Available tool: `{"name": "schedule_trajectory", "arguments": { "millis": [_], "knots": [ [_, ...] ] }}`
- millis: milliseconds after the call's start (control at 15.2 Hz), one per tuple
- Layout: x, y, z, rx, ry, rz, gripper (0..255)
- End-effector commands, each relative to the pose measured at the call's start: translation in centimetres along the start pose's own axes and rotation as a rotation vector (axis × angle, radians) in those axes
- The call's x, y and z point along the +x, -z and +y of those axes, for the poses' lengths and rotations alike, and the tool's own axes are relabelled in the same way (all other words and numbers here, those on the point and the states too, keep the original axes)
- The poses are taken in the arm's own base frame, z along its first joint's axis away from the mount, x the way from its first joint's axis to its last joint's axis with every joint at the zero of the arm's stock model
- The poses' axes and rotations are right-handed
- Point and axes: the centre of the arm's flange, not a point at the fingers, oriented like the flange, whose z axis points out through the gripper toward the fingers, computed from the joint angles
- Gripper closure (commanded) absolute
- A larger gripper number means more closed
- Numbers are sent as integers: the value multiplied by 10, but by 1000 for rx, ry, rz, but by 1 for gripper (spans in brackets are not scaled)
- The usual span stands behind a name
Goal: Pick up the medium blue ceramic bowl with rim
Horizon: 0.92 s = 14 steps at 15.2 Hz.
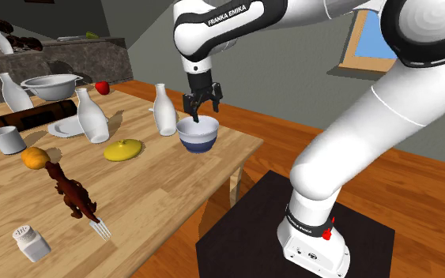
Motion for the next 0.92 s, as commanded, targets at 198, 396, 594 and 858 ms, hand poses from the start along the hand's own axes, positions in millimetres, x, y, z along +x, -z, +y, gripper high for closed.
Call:
{"name": "schedule_trajectory", "arguments": {
  "millis": [198,396,594,858],
  "knots": [
    [56,-30,-23,-44,-9,-15,0],
    [91,-49,-36,-71,-14,-24,0],
    [126,-69,-48,-97,-19,-33,0],
    [145,-90,-55,-111,-22,-38,0]
  ]
}}
